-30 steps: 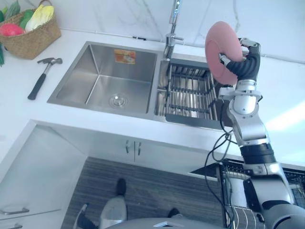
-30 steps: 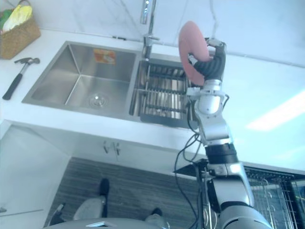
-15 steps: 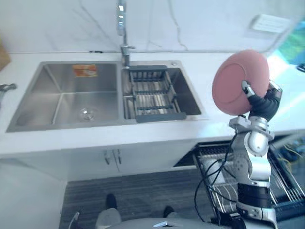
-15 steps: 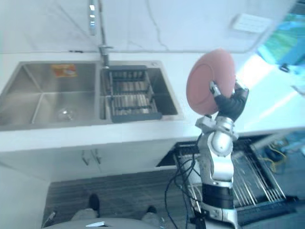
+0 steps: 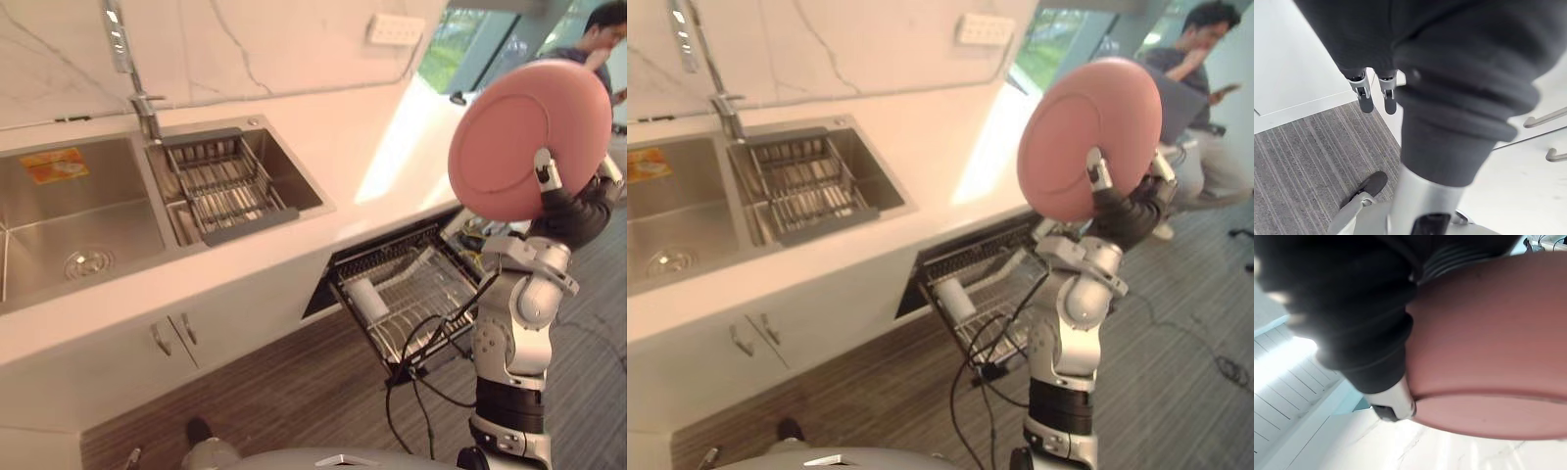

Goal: Walk over to the sink, pick up the cup, carry it to the dishwasher, place the cup inside the dishwasher, then close the dishwasher door

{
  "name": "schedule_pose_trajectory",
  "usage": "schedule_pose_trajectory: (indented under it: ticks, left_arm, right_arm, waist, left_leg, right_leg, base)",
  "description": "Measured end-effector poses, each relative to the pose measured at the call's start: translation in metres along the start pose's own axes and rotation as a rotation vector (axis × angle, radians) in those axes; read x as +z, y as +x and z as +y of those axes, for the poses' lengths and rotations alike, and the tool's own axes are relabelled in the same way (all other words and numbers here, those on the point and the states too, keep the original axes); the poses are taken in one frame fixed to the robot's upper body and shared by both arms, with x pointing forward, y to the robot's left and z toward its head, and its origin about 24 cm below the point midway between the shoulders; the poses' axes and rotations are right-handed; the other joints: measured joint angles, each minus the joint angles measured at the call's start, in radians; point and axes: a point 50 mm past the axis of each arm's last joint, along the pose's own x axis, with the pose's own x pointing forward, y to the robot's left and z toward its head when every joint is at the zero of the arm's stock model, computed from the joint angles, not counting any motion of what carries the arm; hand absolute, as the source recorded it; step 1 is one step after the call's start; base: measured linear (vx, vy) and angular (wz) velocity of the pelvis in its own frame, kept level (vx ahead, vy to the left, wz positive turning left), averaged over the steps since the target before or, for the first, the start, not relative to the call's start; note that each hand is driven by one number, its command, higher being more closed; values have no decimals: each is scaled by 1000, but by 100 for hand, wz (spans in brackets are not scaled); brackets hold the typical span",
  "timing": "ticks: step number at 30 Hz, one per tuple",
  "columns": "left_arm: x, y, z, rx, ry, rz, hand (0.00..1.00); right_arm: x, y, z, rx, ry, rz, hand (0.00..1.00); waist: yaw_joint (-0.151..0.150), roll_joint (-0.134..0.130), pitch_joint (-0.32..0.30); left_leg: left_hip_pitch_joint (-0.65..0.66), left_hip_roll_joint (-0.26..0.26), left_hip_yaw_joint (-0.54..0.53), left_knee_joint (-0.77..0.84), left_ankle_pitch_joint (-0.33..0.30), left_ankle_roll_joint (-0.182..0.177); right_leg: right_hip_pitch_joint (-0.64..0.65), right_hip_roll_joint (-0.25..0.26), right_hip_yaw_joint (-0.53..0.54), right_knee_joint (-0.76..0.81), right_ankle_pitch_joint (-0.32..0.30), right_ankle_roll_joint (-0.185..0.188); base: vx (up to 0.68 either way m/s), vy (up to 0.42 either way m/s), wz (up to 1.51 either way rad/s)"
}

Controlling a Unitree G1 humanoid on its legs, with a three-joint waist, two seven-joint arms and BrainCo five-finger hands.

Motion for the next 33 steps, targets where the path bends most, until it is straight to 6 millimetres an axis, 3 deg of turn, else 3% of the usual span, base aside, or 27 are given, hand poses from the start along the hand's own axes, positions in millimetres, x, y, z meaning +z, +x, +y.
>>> schedule_pose_trajectory:
  ticks: [1, 3, 4, 6, 11, 17, 22, 28, 33]
  left_arm:
    - [0, -2, -13, -10, -33, 26, 0]
    - [-3, -8, -27, -13, -69, 52, 0]
    - [-6, -11, -32, -9, -90, 66, 0]
    - [-9, -12, -30, 15, -115, 76, 0]
    - [-13, -8, -14, 47, -119, 82, 0]
    - [-1, -5, -24, 8, -92, 48, 0]
    - [21, 3, -30, -37, -62, -26, 0]
    - [42, 7, -31, -62, -37, -105, 0]
    - [58, 9, -33, -77, -41, -164, 0]
  right_arm:
    - [-3, 0, -6, 8, -88, 30, 100]
    - [-5, 1, -11, -3, -164, 53, 100]
    - [-5, 3, -12, 5, -212, 55, 100]
    - [-6, 3, -9, 32, -251, 56, 100]
    - [-30, 7, -14, 52, -441, 128, 100]
    - [-57, 20, -33, 32, -658, 222, 100]
    - [-60, 56, -38, 8, -834, 178, 100]
    - [-69, 71, -38, -34, -858, 212, 100]
    - [-64, 91, -29, -23, -885, 188, 100]
  waist:
    - [-6, 46, 12]
    - [-11, 87, 11]
    - [-8, 98, 8]
    - [8, 91, 10]
    - [-34, 53, 21]
    - [-27, 83, 46]
    - [-17, 103, 120]
    - [-11, 113, 193]
    - [-9, 123, 255]
  left_leg:
    - [-6, 30, -3, -2, 18, -12]
    - [-7, 53, -26, -1, 29, -32]
    - [-10, 52, -87, 1, 17, -59]
    - [-8, 47, -140, 3, 0, -78]
    - [-2, 27, -140, 4, -9, -60]
    - [-22, -3, -206, 4, -16, -51]
    - [-79, -29, -264, -2, -12, -45]
    - [-132, -55, -302, -2, 0, -30]
    - [-171, -74, -311, -2, 17, -8]
  right_leg:
    - [-7, 27, -17, 5, -14, -15]
    - [-16, 45, -8, 6, -31, -23]
    - [-39, 55, 28, 6, -30, -28]
    - [-89, 71, 101, 8, -21, -42]
    - [-113, 72, 169, -35, 52, -45]
    - [-115, 52, 158, -41, 62, -33]
    - [-164, 29, 145, -33, 74, -29]
    - [-214, 7, 145, -32, 103, -28]
    - [-250, -10, 147, -32, 125, -24]
  base:
    - [-118, -185, 6]
    - [-105, -133, -16]
    - [-67, -62, -83]
    - [-27, -11, -109]
    - [44, 44, -42]
    - [-3, 50, 10]
    - [-86, 31, 10]
    - [-51, 27, 4]
    - [-25, 35, 2]
